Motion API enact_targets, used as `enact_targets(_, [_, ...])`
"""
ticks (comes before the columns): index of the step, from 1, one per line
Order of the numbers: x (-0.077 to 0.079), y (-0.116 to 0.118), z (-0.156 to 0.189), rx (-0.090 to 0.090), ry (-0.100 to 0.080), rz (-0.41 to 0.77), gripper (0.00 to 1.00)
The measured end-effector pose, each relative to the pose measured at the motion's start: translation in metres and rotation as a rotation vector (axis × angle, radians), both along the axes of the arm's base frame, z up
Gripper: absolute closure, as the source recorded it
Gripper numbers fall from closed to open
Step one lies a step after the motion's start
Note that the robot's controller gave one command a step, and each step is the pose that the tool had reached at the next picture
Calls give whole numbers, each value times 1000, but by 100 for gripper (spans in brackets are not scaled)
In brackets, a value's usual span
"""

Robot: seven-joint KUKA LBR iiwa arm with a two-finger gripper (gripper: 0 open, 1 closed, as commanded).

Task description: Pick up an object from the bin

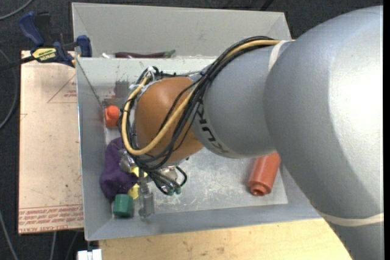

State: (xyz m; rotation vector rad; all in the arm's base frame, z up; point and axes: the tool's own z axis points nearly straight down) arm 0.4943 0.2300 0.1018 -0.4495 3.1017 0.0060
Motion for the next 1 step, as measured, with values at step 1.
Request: enact_targets(1, [29, -4, -30, 3, -3, 156, 100])
